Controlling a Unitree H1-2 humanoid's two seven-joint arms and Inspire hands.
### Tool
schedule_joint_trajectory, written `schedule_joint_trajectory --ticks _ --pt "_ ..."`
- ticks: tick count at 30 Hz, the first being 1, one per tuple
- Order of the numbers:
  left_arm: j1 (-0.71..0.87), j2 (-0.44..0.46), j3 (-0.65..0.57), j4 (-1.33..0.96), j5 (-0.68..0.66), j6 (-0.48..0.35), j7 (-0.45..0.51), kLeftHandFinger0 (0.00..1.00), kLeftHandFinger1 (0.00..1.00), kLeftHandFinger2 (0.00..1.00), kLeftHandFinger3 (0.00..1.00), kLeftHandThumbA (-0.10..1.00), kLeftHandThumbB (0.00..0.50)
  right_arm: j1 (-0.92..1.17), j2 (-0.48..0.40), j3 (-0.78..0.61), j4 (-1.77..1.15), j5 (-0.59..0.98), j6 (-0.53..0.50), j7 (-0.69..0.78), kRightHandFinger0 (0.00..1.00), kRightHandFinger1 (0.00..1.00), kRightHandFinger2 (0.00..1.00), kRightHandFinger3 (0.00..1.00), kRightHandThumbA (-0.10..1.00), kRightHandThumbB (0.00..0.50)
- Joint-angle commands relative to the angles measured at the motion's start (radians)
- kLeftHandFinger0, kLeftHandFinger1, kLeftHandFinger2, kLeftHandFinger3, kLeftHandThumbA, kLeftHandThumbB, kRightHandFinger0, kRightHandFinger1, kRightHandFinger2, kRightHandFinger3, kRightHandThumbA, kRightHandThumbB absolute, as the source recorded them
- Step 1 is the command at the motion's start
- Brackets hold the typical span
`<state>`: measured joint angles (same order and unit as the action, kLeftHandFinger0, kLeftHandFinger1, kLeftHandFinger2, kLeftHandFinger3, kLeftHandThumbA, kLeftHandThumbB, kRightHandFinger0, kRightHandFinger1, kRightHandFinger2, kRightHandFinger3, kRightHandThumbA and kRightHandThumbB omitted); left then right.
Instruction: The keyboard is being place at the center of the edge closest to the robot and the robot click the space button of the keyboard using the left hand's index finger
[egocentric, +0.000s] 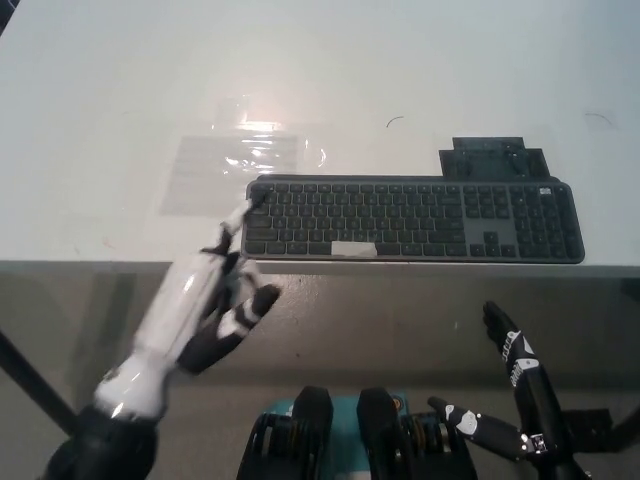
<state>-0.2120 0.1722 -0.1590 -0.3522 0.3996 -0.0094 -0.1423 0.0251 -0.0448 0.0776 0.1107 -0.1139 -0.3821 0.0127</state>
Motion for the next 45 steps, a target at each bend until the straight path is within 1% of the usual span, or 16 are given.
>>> schedule_joint_trajectory --ticks 1,4,7,8,10,16,20,24,28,33,38,40,41,43,44,45 --pt "-0.059 -0.02 -0.013 0.046 -0.007 0.061 -0.029 0.03 0.13 0.39 1.0 1.0 0.373 -0.023 -0.002 0.001 -0.018 -0.029 -0.043 -0.012 1.0 1.0 1.0 1.0 1.0 0.436" --pt "-0.105 -0.043 -0.03 0.112 -0.018 0.069 -0.036 0.0 0.17 0.43 1.0 1.0 0.358 -0.022 0.0 0.0 -0.025 -0.03 -0.042 -0.012 1.0 1.0 1.0 1.0 1.0 0.434" --pt "-0.132 -0.07 -0.045 0.166 -0.007 0.09 -0.036 0.04 0.31 0.56 1.0 1.0 0.371 -0.022 -0.002 0.0 -0.03 -0.03 -0.034 -0.008 1.0 1.0 1.0 1.0 1.0 0.447" --pt "-0.137 -0.072 -0.047 0.178 -0.004 0.087 -0.034 0.01 0.33 0.56 1.0 1.0 0.368 -0.023 -0.001 0.001 -0.029 -0.029 -0.035 -0.007 1.0 1.0 1.0 1.0 1.0 0.444" --pt "-0.151 -0.079 -0.056 0.223 0.006 0.077 -0.026 0.0 0.29 0.52 1.0 1.0 0.353 -0.025 0.003 0.001 -0.032 -0.029 -0.034 -0.009 1.0 1.0 1.0 1.0 1.0 0.446" --pt "-0.18 -0.099 -0.055 0.358 -0.024 0.053 -0.01 0.0 0.28 0.52 1.0 1.0 0.291 -0.026 -0.002 0.006 -0.046 -0.037 -0.023 -0.002 1.0 1.0 1.0 1.0 1.0 0.452" --pt "-0.184 -0.112 -0.039 0.413 -0.065 0.061 -0.022 0.1 0.29 0.52 1.0 1.0 0.269 -0.031 -0.004 0.007 -0.044 -0.029 -0.027 0.004 1.0 1.0 1.0 1.0 1.0 0.442" --pt "-0.178 -0.118 -0.042 0.445 -0.064 0.056 -0.011 0.02 0.26 0.51 1.0 1.0 0.248 -0.034 -0.006 0.007 -0.05 -0.044 -0.016 0.0 1.0 1.0 1.0 1.0 1.0 0.437" --pt "-0.178 -0.127 -0.038 0.477 -0.083 0.058 -0.011 0.06 0.26 0.56 1.0 1.0 0.231 -0.038 -0.006 0.004 -0.042 -0.034 -0.027 0.0 1.0 1.0 1.0 1.0 1.0 0.435" --pt "-0.18 -0.127 -0.046 0.491 -0.073 0.063 -0.011 0.04 0.23 0.51 1.0 1.0 0.246 -0.041 -0.009 0.006 -0.043 -0.038 -0.021 0.003 1.0 1.0 1.0 1.0 1.0 0.437" --pt "-0.188 -0.121 -0.062 0.492 -0.06 0.07 -0.021 0.02 0.04 0.35 1.0 1.0 0.281 -0.048 -0.01 0.008 -0.04 -0.038 -0.017 0.005 1.0 1.0 1.0 1.0 1.0 0.435" --pt "-0.195 -0.104 -0.091 0.477 -0.029 0.074 -0.039 0.0 0.0 0.16 1.0 1.0 0.33 -0.049 -0.009 0.008 -0.04 -0.033 -0.015 0.006 1.0 1.0 1.0 1.0 1.0 0.439" --pt "-0.2 -0.091 -0.109 0.468 -0.005 0.076 -0.049 0.0 0.0 0.0 1.0 1.0 0.338 -0.049 -0.01 0.008 -0.041 -0.032 -0.014 0.007 1.0 1.0 1.0 1.0 1.0 0.437" --pt "-0.207 -0.073 -0.134 0.462 0.018 0.065 -0.056 0.0 0.0 0.0 1.0 1.0 0.347 -0.048 -0.011 0.007 -0.043 -0.032 -0.011 0.007 1.0 1.0 1.0 1.0 1.0 0.437" --pt "-0.208 -0.065 -0.144 0.451 0.023 0.057 -0.055 0.0 0.0 0.05 1.0 1.0 0.356 -0.048 -0.011 0.006 -0.045 -0.035 -0.009 0.005 1.0 1.0 1.0 1.0 1.0 0.437" --pt "-0.21 -0.059 -0.147 0.441 0.01 0.061 -0.063 0.0 0.09 0.23 1.0 1.0 0.359 -0.049 -0.012 0.007 -0.041 -0.031 -0.012 0.008 1.0 1.0 1.0 1.0 1.0 0.435"
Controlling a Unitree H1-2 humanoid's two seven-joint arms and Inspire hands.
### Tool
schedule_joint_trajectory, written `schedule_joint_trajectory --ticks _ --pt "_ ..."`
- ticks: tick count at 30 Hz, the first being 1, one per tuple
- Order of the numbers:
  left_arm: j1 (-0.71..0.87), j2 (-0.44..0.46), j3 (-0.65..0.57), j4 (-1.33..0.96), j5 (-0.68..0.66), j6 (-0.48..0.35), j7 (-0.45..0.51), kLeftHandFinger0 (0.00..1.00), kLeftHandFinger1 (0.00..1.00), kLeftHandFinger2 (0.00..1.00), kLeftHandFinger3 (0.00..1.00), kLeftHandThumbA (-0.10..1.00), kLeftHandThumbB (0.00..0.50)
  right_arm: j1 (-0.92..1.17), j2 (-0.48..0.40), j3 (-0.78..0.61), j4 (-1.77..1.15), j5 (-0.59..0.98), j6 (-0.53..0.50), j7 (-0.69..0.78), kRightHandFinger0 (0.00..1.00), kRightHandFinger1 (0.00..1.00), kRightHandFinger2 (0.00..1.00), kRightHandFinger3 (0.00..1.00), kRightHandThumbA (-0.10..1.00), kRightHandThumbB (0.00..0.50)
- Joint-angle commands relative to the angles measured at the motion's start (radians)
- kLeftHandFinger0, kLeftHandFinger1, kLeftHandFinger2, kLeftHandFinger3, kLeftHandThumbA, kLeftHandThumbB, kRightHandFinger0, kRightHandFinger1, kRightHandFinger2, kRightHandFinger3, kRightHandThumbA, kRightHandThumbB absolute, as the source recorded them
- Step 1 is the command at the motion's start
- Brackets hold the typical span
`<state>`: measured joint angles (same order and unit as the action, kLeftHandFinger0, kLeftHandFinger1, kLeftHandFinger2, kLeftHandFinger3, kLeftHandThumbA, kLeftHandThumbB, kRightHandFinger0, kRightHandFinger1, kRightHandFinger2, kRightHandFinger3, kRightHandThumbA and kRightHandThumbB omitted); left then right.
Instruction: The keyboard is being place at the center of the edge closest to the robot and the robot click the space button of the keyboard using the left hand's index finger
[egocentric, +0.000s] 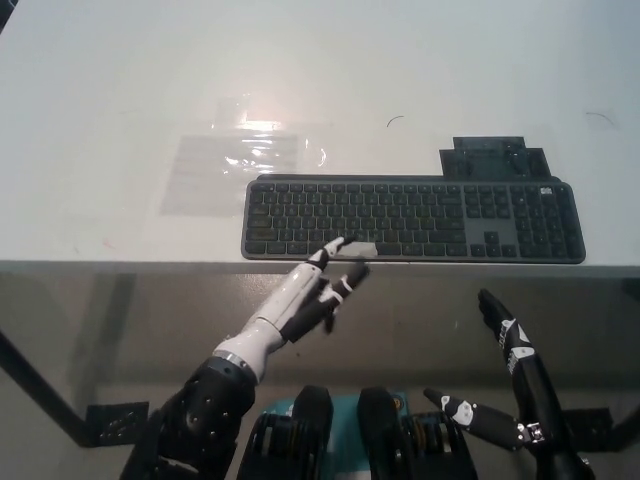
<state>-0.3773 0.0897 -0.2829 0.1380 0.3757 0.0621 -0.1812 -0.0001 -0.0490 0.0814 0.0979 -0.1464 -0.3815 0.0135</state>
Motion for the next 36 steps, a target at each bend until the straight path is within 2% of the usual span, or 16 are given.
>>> schedule_joint_trajectory --ticks 1,2,4,7,9,11,14,19,25,28,30,31,32,33,35,36 --pt "-0.047 0.026 -0.023 -0.052 0.028 -0.008 -0.025 0.01 0.16 0.37 1.0 1.0 0.367 -0.026 -0.009 0.002 -0.028 -0.003 -0.008 0.006 1.0 1.0 1.0 1.0 1.0 0.439" --pt "-0.049 0.028 -0.023 -0.052 0.024 -0.006 -0.026 0.04 0.21 0.47 1.0 1.0 0.371 -0.027 -0.009 0.002 -0.027 -0.002 -0.008 0.006 1.0 1.0 1.0 1.0 1.0 0.44" --pt "-0.059 0.034 -0.018 -0.048 0.009 0.001 -0.035 0.08 0.26 0.54 1.0 1.0 0.34 -0.028 -0.009 0.002 -0.025 -0.002 -0.015 0.004 1.0 1.0 1.0 1.0 1.0 0.435" --pt "-0.066 0.036 -0.014 -0.018 0.009 -0.001 -0.027 0.02 0.25 0.54 1.0 1.0 0.342 -0.026 -0.009 0.004 -0.027 -0.005 -0.015 0.004 1.0 1.0 1.0 1.0 1.0 0.442" --pt "-0.076 0.03 -0.008 0.012 0.008 -0.014 -0.012 0.01 0.24 0.53 1.0 1.0 0.312 -0.028 -0.008 0.002 -0.028 -0.008 -0.021 0.0 1.0 1.0 1.0 1.0 1.0 0.438" --pt "-0.086 0.03 -0.004 0.031 0.003 -0.019 -0.011 0.03 0.25 0.54 1.0 1.0 0.304 -0.03 -0.009 0.001 -0.027 -0.021 -0.022 -0.005 1.0 1.0 1.0 1.0 1.0 0.436" --pt "-0.106 0.027 0.004 0.076 -0.01 -0.047 -0.001 0.07 0.25 0.53 1.0 1.0 0.32 -0.031 -0.013 0.001 -0.032 -0.017 -0.015 0.0 1.0 1.0 1.0 1.0 1.0 0.433" --pt "-0.132 0.024 0.014 0.114 -0.012 -0.034 0.0 0.0 0.2 0.49 1.0 1.0 0.34 -0.035 -0.012 0.002 -0.034 -0.018 -0.014 0.0 1.0 1.0 1.0 1.0 1.0 0.427" --pt "-0.157 0.013 0.023 0.176 -0.024 -0.047 0.003 0.11 0.21 0.52 1.0 1.0 0.318 -0.039 -0.013 0.0 -0.034 -0.03 -0.014 -0.003 1.0 1.0 1.0 1.0 1.0 0.432" --pt "-0.164 0.009 0.023 0.198 -0.019 -0.039 0.006 0.0 0.23 0.56 1.0 1.0 0.326 -0.041 -0.014 0.0 -0.031 -0.022 -0.017 0.001 1.0 1.0 1.0 1.0 1.0 0.427" --pt "-0.17 0.008 0.022 0.218 -0.011 -0.04 0.016 0.0 0.25 0.58 1.0 1.0 0.337 -0.043 -0.013 -0.001 -0.032 -0.026 -0.016 -0.002 1.0 1.0 1.0 1.0 1.0 0.427" --pt "-0.173 0.005 0.022 0.232 -0.009 -0.042 0.019 0.03 0.27 0.59 1.0 1.0 0.337 -0.044 -0.014 0.0 -0.031 -0.02 -0.019 0.0 1.0 1.0 1.0 1.0 1.0 0.421" --pt "-0.176 0.005 0.02 0.242 -0.008 -0.05 0.021 0.13 0.31 0.63 1.0 1.0 0.329 -0.046 -0.014 -0.001 -0.031 -0.021 -0.018 0.0 1.0 1.0 1.0 1.0 1.0 0.42" --pt "-0.175 0.004 0.018 0.246 -0.004 -0.051 0.024 0.13 0.33 0.64 1.0 1.0 0.333 -0.047 -0.015 0.0 -0.032 -0.026 -0.017 -0.001 1.0 1.0 1.0 1.0 1.0 0.418" --pt "-0.164 -0.003 0.013 0.25 0.002 -0.054 0.032 0.01 0.31 0.61 1.0 1.0 0.344 -0.051 -0.016 0.001 -0.038 -0.039 -0.009 -0.003 1.0 1.0 1.0 1.0 1.0 0.42" --pt "-0.161 -0.005 0.011 0.253 0.002 -0.058 0.033 0.0 0.32 0.61 1.0 1.0 0.35 -0.052 -0.016 0.001 -0.041 -0.041 -0.005 -0.003 1.0 1.0 1.0 1.0 1.0 0.42"
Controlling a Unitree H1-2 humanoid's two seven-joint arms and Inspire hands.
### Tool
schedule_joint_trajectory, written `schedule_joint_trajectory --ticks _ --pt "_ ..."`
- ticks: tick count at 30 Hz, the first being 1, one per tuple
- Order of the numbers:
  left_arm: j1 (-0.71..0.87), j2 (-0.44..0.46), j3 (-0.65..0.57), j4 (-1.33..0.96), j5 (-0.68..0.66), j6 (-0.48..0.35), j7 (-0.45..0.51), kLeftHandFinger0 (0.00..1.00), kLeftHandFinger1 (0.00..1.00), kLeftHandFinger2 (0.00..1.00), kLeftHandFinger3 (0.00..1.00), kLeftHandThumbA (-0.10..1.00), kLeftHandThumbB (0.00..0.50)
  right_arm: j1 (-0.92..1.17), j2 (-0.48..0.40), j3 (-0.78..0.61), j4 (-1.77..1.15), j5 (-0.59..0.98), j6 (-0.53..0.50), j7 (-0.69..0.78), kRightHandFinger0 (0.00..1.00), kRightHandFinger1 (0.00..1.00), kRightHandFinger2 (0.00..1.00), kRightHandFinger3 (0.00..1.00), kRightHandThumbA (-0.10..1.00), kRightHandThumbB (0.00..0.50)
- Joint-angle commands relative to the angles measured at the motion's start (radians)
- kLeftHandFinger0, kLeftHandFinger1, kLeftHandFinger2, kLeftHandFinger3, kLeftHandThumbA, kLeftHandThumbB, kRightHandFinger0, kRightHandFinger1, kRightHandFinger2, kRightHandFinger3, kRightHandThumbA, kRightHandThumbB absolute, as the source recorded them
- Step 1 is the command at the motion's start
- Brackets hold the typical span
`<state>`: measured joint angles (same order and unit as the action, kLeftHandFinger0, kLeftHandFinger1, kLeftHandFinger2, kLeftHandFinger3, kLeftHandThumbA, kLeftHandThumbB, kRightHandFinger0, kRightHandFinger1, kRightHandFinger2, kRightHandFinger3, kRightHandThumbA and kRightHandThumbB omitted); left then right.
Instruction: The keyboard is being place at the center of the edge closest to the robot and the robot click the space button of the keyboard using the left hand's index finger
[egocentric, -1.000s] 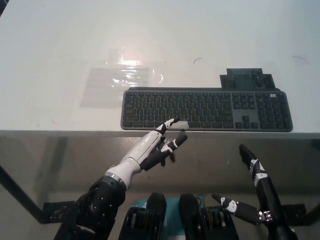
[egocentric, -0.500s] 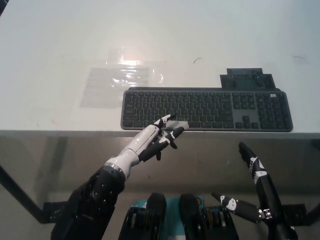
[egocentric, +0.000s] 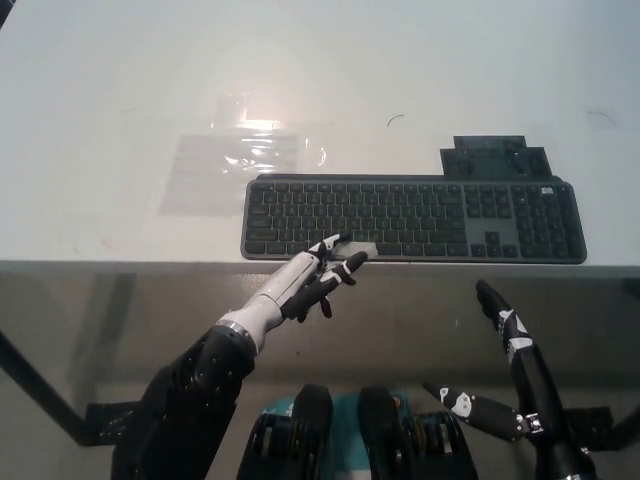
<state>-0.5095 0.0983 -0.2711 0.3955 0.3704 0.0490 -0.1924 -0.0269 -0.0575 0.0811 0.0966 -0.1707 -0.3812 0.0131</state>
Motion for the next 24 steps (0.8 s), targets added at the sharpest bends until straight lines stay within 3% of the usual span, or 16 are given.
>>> schedule_joint_trajectory --ticks 1,3,6,10,12,13,14,15,17,18,19,20,21,22,23,24 --pt "-0.026 -0.016 -0.003 0.002 0.005 -0.056 0.046 0.03 0.35 0.64 1.0 1.0 0.345 -0.027 -0.007 0.0 -0.039 -0.014 -0.005 -0.003 1.0 1.0 1.0 1.0 1.0 0.417" --pt "-0.006 -0.022 -0.012 -0.006 0.007 -0.06 0.045 0.01 0.33 0.62 1.0 1.0 0.344 -0.027 -0.009 0.001 -0.039 -0.012 -0.001 0.0 1.0 1.0 1.0 1.0 1.0 0.421" --pt "0.018 -0.028 -0.03 -0.003 0.023 -0.085 0.062 0.08 0.35 0.6 1.0 1.0 0.341 -0.033 -0.012 -0.002 -0.035 -0.008 -0.006 -0.002 1.0 1.0 1.0 1.0 1.0 0.424" --pt "0.042 -0.033 -0.043 0.0 0.034 -0.099 0.079 0.06 0.32 0.54 1.0 1.0 0.357 -0.041 -0.013 -0.003 -0.028 -0.009 -0.006 -0.006 1.0 1.0 1.0 1.0 1.0 0.432" --pt "0.064 -0.033 -0.055 0.006 0.042 -0.113 0.086 0.04 0.3 0.52 1.0 1.0 0.327 -0.043 -0.015 -0.002 -0.027 -0.004 -0.006 -0.003 1.0 1.0 1.0 1.0 1.0 0.436" --pt "0.073 -0.029 -0.063 0.01 0.049 -0.123 0.09 0.16 0.36 0.58 1.0 1.0 0.322 -0.043 -0.015 -0.001 -0.025 -0.001 -0.007 -0.002 1.0 1.0 1.0 1.0 1.0 0.435" --pt "0.078 -0.026 -0.068 0.015 0.055 -0.132 0.095 0.25 0.34 0.53 1.0 1.0 0.322 -0.043 -0.015 -0.001 -0.024 0.0 -0.005 -0.001 1.0 1.0 1.0 1.0 1.0 0.436" --pt "0.079 -0.025 -0.069 0.022 0.053 -0.138 0.098 0.2 0.29 0.5 1.0 1.0 0.322 -0.045 -0.014 -0.001 -0.024 0.001 -0.005 -0.001 1.0 1.0 1.0 1.0 1.0 0.437" --pt "0.086 -0.021 -0.074 0.044 0.048 -0.157 0.099 0.23 0.32 0.49 1.0 1.0 0.294 -0.047 -0.014 0.0 -0.022 0.001 -0.007 -0.001 1.0 1.0 1.0 1.0 1.0 0.432" --pt "0.092 -0.02 -0.081 0.069 0.055 -0.159 0.103 0.65 0.84 0.98 1.0 1.0 0.299 -0.046 -0.015 0.0 -0.023 0.005 -0.007 0.002 1.0 1.0 1.0 1.0 1.0 0.429" --pt "0.091 -0.019 -0.083 0.08 0.054 -0.145 0.094 0.79 0.97 1.0 1.0 1.0 0.303 -0.051 -0.016 0.0 -0.022 0.01 -0.003 0.005 1.0 1.0 1.0 1.0 1.0 0.433" --pt "0.09 -0.016 -0.085 0.091 0.052 -0.146 0.089 0.96 1.0 1.0 1.0 1.0 0.295 -0.053 -0.014 0.001 -0.023 0.012 0.001 0.006 1.0 1.0 1.0 1.0 1.0 0.441" --pt "0.089 -0.012 -0.088 0.104 0.051 -0.153 0.087 0.98 1.0 1.0 1.0 1.0 0.255 -0.054 -0.013 0.001 -0.023 0.011 0.004 0.006 1.0 1.0 1.0 1.0 1.0 0.443" --pt "0.086 -0.012 -0.088 0.131 0.052 -0.174 0.102 0.91 1.0 1.0 1.0 1.0 0.287 -0.055 -0.012 0.002 -0.017 0.014 -0.009 0.005 1.0 1.0 1.0 1.0 1.0 0.434" --pt "0.079 -0.013 -0.084 0.159 0.048 -0.183 0.109 1.0 1.0 1.0 1.0 1.0 0.288 -0.055 -0.013 0.003 -0.019 0.013 -0.006 0.007 1.0 1.0 1.0 1.0 1.0 0.436" --pt "0.069 -0.014 -0.077 0.182 0.044 -0.173 0.111 1.0 0.99 0.97 1.0 1.0 0.3 -0.056 -0.014 0.004 -0.02 0.013 -0.002 0.008 1.0 1.0 1.0 1.0 1.0 0.437"
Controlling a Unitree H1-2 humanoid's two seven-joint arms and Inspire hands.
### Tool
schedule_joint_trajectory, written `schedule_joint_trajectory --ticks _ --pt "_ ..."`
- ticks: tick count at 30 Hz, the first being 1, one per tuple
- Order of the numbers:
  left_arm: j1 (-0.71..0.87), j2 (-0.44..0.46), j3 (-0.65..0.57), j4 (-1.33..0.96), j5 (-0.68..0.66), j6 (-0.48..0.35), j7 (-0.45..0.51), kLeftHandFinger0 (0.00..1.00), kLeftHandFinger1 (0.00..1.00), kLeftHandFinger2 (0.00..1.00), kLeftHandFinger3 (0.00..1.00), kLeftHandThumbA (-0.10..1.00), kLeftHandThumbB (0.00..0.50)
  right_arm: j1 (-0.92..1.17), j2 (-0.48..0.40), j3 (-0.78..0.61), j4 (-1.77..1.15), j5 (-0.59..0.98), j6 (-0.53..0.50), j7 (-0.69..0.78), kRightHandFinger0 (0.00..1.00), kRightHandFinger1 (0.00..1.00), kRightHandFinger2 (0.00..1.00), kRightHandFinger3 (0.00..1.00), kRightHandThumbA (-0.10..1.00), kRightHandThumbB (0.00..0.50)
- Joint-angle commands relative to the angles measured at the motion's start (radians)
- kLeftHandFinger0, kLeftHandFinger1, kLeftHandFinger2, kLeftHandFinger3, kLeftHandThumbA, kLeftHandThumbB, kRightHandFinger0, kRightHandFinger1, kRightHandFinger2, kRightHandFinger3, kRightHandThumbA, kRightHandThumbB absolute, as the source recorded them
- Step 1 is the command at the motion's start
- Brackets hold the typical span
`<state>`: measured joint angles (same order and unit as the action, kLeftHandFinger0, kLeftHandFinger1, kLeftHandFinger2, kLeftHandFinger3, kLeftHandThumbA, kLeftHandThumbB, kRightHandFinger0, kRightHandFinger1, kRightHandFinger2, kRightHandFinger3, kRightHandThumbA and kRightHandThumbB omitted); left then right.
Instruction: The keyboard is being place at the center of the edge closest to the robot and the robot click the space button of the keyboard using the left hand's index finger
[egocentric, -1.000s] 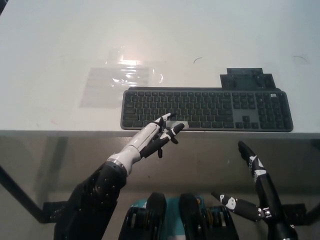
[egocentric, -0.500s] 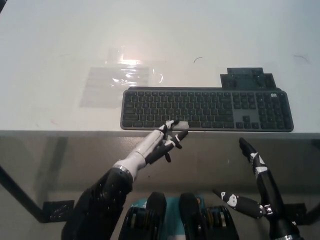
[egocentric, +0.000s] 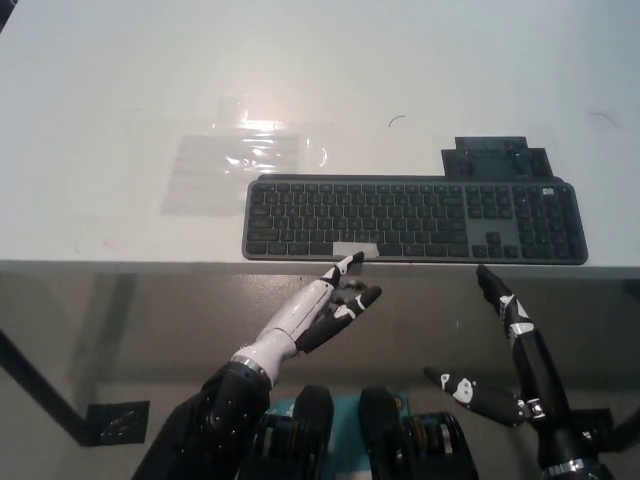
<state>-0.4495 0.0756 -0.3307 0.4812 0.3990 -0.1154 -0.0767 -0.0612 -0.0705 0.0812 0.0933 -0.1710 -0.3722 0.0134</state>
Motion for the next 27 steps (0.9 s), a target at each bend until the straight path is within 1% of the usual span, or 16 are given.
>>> schedule_joint_trajectory --ticks 1,2,3,5,7,8,10,11,12,13,16,18,21,23,25,27 --pt "0.004 0.007 -0.013 0.106 0.01 -0.001 -0.004 0.73 0.64 0.65 1.0 1.0 0.297 -0.024 -0.002 0.004 -0.017 0.015 -0.01 0.01 1.0 1.0 1.0 1.0 1.0 0.435" --pt "0.001 0.005 -0.003 0.121 0.0 0.004 -0.001 0.59 0.5 0.57 1.0 1.0 0.298 -0.024 -0.004 0.005 -0.019 0.015 -0.009 0.012 1.0 1.0 1.0 1.0 1.0 0.435" --pt "-0.002 0.004 0.002 0.128 -0.004 0.006 0.0 0.36 0.27 0.27 1.0 1.0 0.3 -0.025 -0.006 0.005 -0.019 0.013 -0.008 0.012 1.0 1.0 1.0 1.0 1.0 0.438" --pt "-0.005 0.003 0.008 0.131 -0.012 0.004 -0.001 0.09 0.21 0.37 1.0 1.0 0.306 -0.027 -0.007 0.007 -0.02 0.015 -0.006 0.015 1.0 1.0 1.0 1.0 1.0 0.435" --pt "0.002 0.006 0.002 0.104 -0.002 0.016 -0.004 0.16 0.43 0.63 1.0 1.0 0.319 -0.023 -0.008 0.008 -0.023 0.02 -0.007 0.02 1.0 1.0 1.0 1.0 1.0 0.435" --pt "0.009 0.006 0.001 0.087 -0.002 0.009 -0.002 0.26 0.47 0.64 1.0 1.0 0.314 -0.02 -0.009 0.009 -0.027 0.026 -0.003 0.024 1.0 1.0 1.0 1.0 1.0 0.436" --pt "0.024 0.011 -0.004 0.033 -0.004 -0.017 -0.004 0.26 0.38 0.49 1.0 1.0 0.297 -0.02 -0.009 0.01 -0.028 0.024 0.0 0.025 1.0 1.0 1.0 1.0 1.0 0.433" --pt "0.05 0.013 -0.008 -0.077 -0.011 -0.015 -0.024 0.14 0.2 0.31 1.0 1.0 0.312 -0.02 -0.009 0.01 -0.027 0.021 -0.003 0.024 1.0 1.0 1.0 1.0 1.0 0.431" --pt "0.061 0.013 -0.011 -0.126 -0.012 -0.003 -0.032 0.08 0.13 0.26 1.0 1.0 0.33 -0.021 -0.01 0.01 -0.025 0.017 -0.007 0.023 1.0 1.0 1.0 1.0 1.0 0.424" --pt "0.083 0.014 -0.016 -0.225 -0.015 0.015 -0.047 0.05 0.12 0.27 1.0 1.0 0.345 -0.024 -0.012 0.011 -0.022 0.011 -0.009 0.022 1.0 1.0 1.0 1.0 1.0 0.426" --pt "0.142 0.014 -0.03 -0.52 -0.111 0.067 -0.132 0.01 0.22 0.49 1.0 1.0 0.331 -0.023 -0.013 0.01 -0.023 0.01 -0.003 0.022 1.0 1.0 1.0 1.0 1.0 0.429" --pt "0.183 0.013 -0.047 -0.734 -0.169 0.112 -0.167 0.0 0.23 0.51 1.0 1.0 0.351 -0.021 -0.012 0.009 -0.031 0.011 0.017 0.023 1.0 1.0 1.0 1.0 1.0 0.438" --pt "0.239 0.03 -0.074 -0.979 -0.179 0.176 -0.193 0.0 0.13 0.42 1.0 1.0 0.378 -0.016 -0.012 0.011 -0.022 0.01 0.006 0.022 1.0 1.0 1.0 1.0 1.0 0.427" --pt "0.293 0.054 -0.089 -1.127 -0.211 0.181 -0.198 0.0 0.0 0.2 1.0 1.0 0.435 -0.01 -0.01 0.015 -0.012 0.016 -0.008 0.025 1.0 1.0 1.0 1.0 1.0 0.421" --pt "0.329 0.095 -0.087 -1.233 -0.238 0.187 -0.206 0.0 0.0 0.04 1.0 1.0 0.422 -0.01 -0.012 0.016 -0.002 0.025 -0.019 0.029 1.0 1.0 1.0 1.0 1.0 0.424" --pt "0.365 0.125 -0.082 -1.281 -0.278 0.166 -0.196 0.0 0.0 0.0 1.0 1.0 0.378 0.0 -0.01 0.017 -0.003 0.021 -0.02 0.027 1.0 1.0 1.0 1.0 1.0 0.423"
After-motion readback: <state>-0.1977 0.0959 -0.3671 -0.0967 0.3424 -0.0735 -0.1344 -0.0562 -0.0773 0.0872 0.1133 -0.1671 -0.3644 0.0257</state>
